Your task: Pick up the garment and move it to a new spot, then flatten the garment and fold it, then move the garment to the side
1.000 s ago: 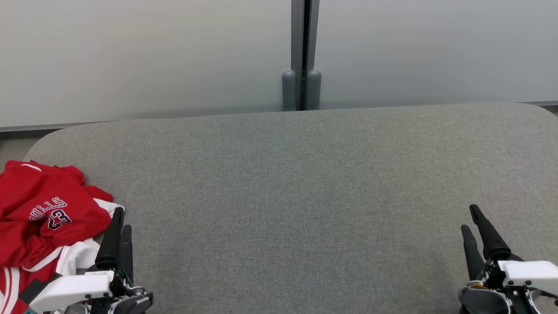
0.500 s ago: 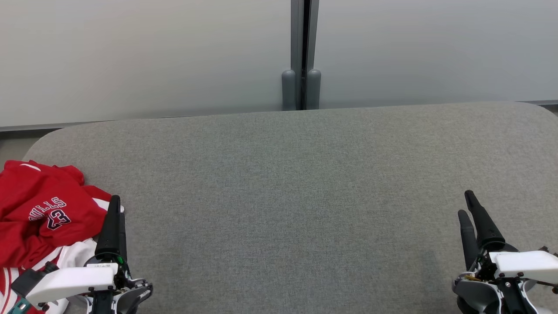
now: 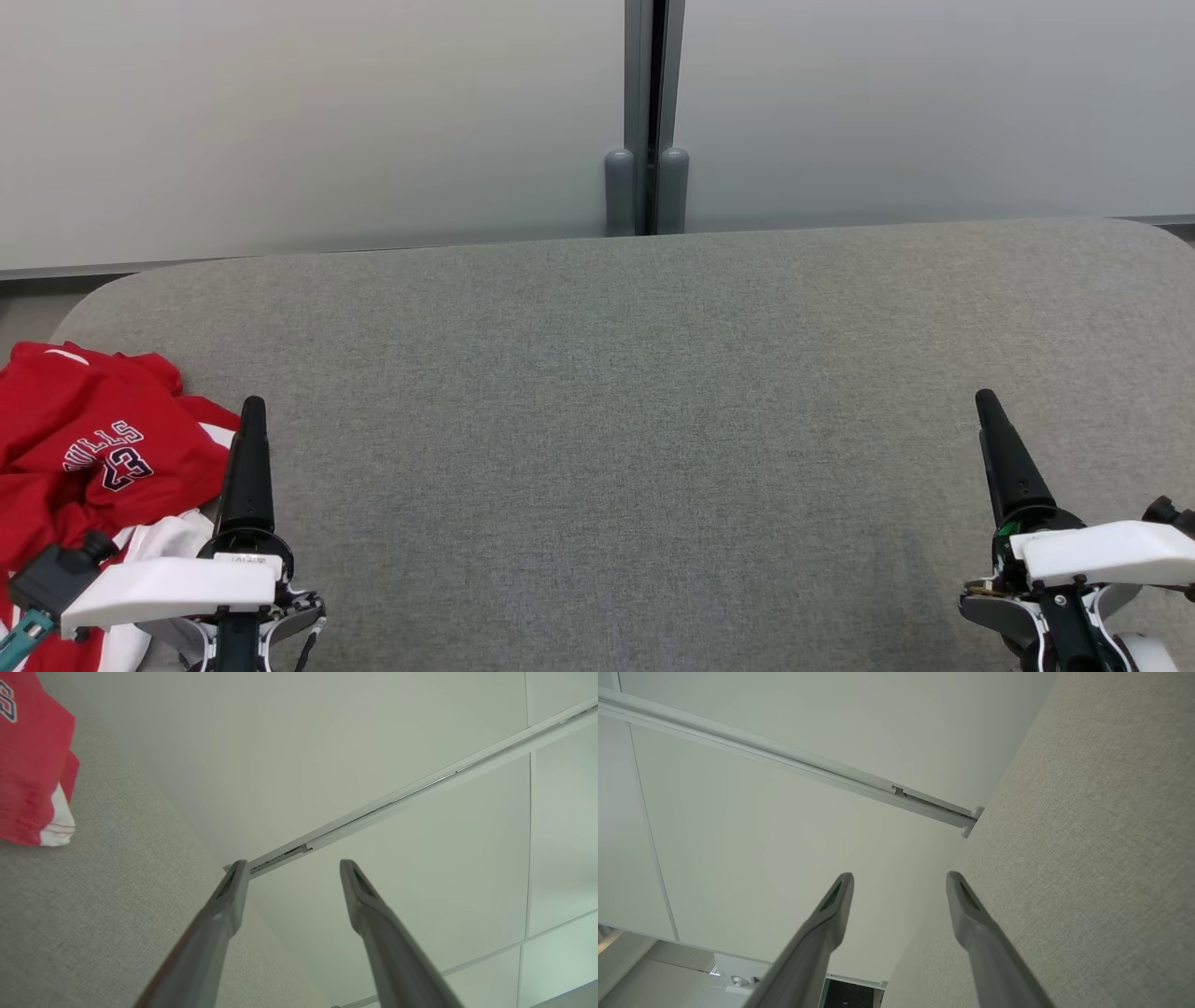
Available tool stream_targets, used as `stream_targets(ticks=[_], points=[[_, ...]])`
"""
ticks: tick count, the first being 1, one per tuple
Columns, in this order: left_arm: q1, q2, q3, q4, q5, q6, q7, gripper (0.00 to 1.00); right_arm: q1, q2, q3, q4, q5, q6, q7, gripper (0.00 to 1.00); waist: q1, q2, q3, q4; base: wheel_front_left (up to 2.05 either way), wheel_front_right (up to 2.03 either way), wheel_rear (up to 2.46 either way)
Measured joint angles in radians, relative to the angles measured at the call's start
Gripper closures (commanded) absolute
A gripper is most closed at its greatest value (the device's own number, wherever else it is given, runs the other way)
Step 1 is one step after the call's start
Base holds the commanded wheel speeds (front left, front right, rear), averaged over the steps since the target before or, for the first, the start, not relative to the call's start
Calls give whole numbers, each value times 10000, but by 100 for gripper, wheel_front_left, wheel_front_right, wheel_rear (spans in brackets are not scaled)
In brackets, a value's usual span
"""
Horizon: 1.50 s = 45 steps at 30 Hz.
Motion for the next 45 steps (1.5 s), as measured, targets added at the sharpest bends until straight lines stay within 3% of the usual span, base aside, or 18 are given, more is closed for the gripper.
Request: stream_targets(ticks=[4,23,45], points=[[6,4,-19,-140,911,35,-136,0,-12,-67,259,-6,-568,0,-146,0,0,0,-1,3,0,0,0],[172,31,-464,-428,5079,1068,-775,0,-321,-497,1118,290,-4773,0,-767,0,0,0,1,-3,0,0,0],[184,52,-709,-527,7532,1398,-1335,0,-502,-426,1306,566,-7687,2,-1361,0,0,-1,14,15,0,0,0]])
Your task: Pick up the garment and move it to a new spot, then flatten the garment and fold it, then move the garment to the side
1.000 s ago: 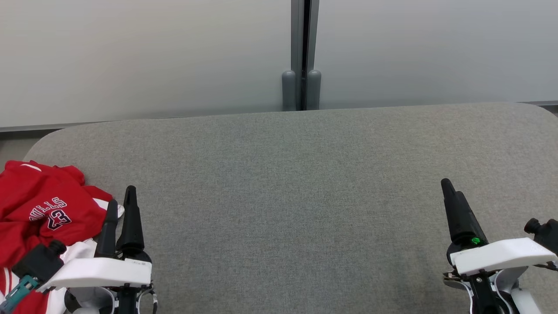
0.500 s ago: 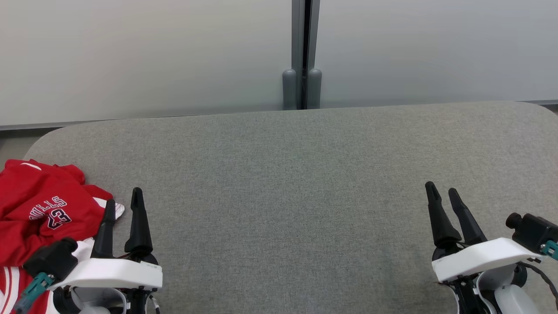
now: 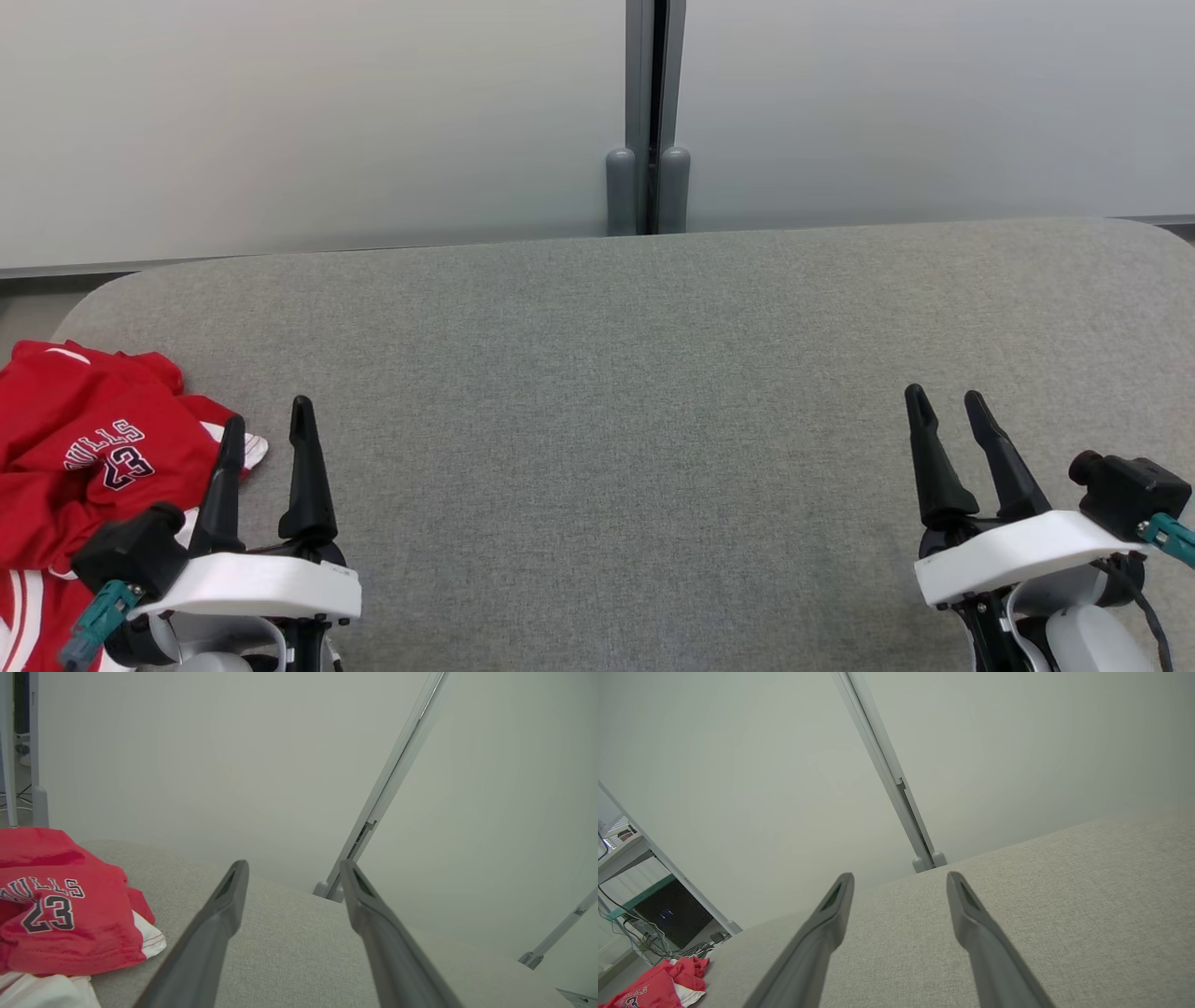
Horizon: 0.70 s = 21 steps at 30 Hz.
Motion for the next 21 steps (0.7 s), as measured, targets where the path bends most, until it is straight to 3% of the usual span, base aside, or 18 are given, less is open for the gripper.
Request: stream_targets(ticks=[21], points=[[33,15,-148,-12,1595,151,-468,0,-48,128,-102,257,-1916,0,-454,0,0,1,-37,69,0,0,0]])
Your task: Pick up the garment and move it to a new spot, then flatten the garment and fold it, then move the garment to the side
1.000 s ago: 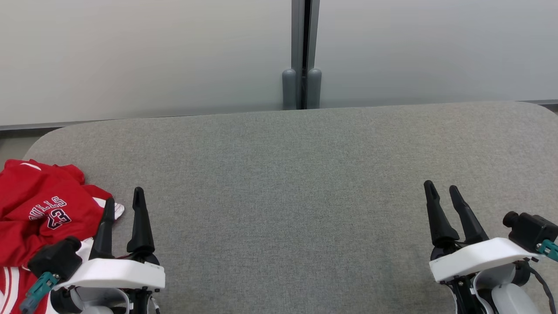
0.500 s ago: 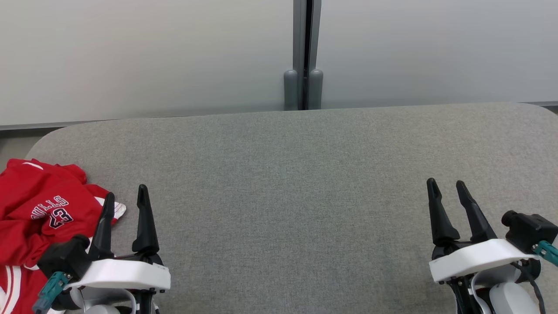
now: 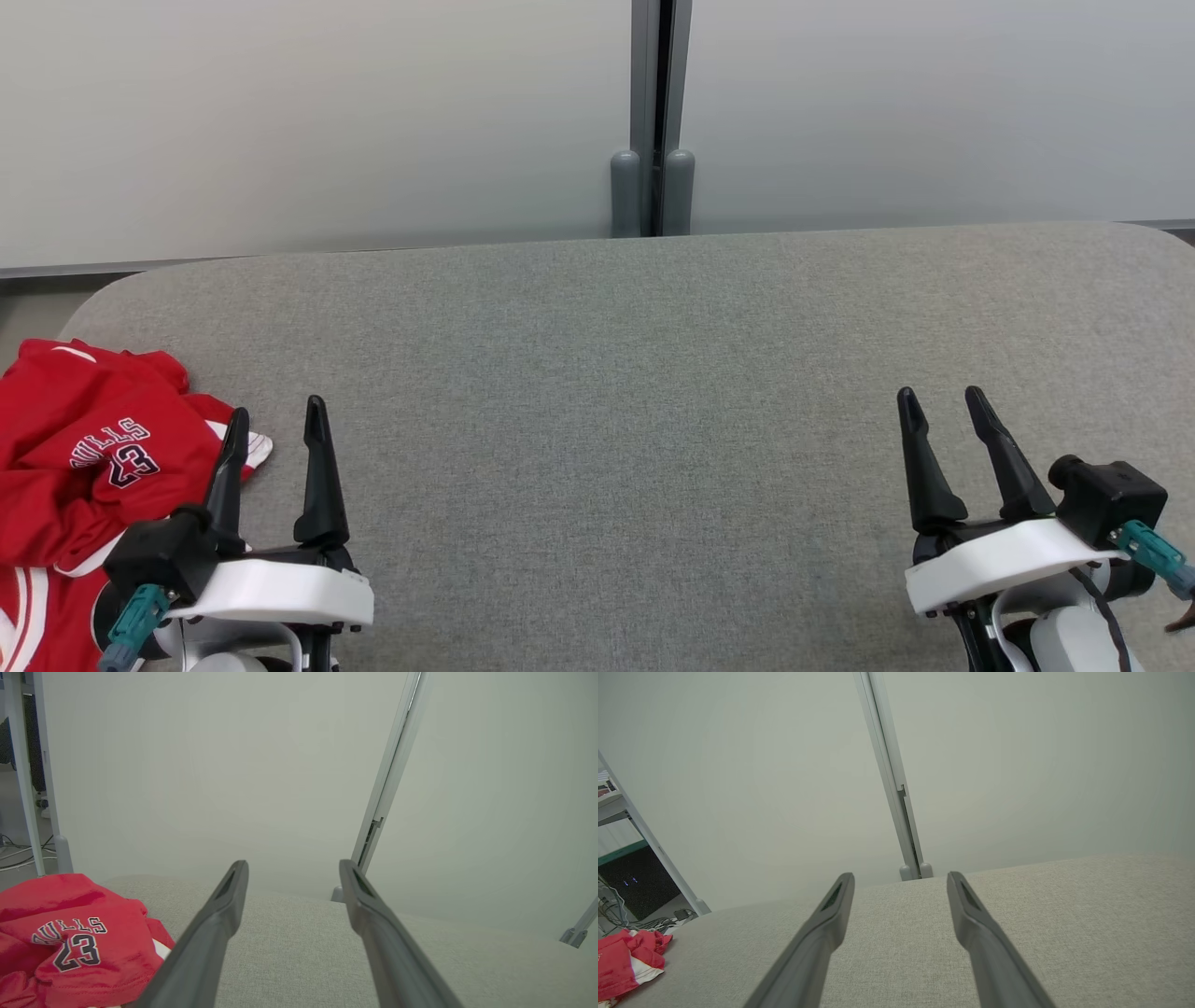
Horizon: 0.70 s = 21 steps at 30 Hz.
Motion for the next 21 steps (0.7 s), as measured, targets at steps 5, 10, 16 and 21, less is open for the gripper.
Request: stream_targets(ticks=[5,10,16,21], points=[[0,6,-25,-13,431,4,-104,0,-12,2,48,27,-384,0,-94,0,0,0,18,-20,0,0,0],[0,10,-50,-17,788,8,-207,0,-12,12,77,58,-665,0,-182,0,0,0,28,-34,0,0,0],[0,13,-90,8,1193,6,-309,0,-47,17,144,73,-1068,2,-334,0,0,0,14,-42,0,0,0],[-1,17,-144,27,1538,8,-399,0,-52,8,217,82,-1356,2,-395,0,0,0,3,-32,0,0,0]])
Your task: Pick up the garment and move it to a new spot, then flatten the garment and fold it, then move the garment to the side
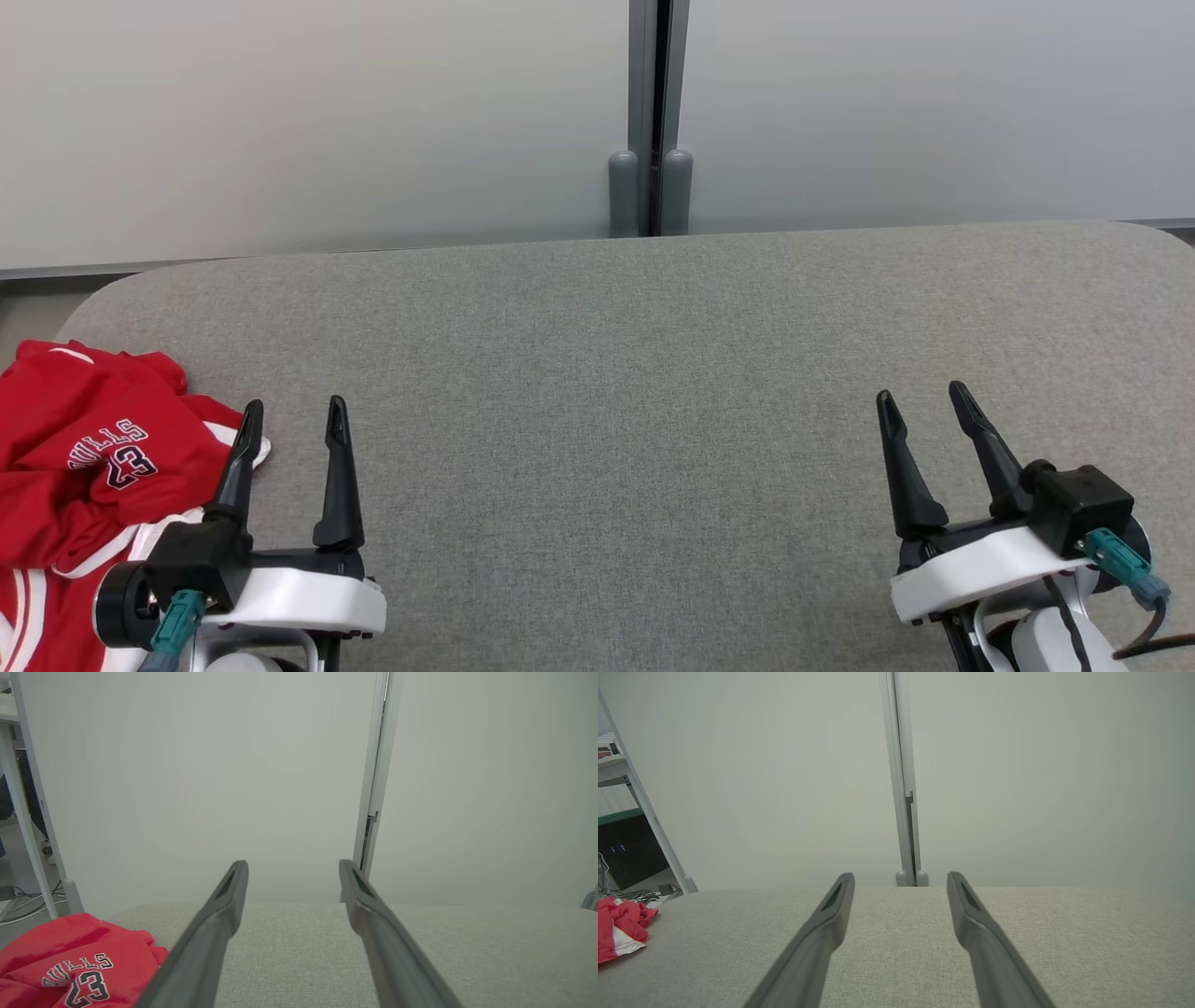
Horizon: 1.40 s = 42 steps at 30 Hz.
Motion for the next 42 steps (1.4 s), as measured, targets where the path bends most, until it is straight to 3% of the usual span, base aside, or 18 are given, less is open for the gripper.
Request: stream_targets(ticks=[29,42], points=[[-3,4,-65,244,173,-6,-82,0,-2,-56,117,140,44,0,-75,0,0,0,-31,118,0,0,0],[-32,8,244,474,71,-10,-82,0,57,12,343,213,240,0,-86,0,0,0,-98,1213,0,0,0]])
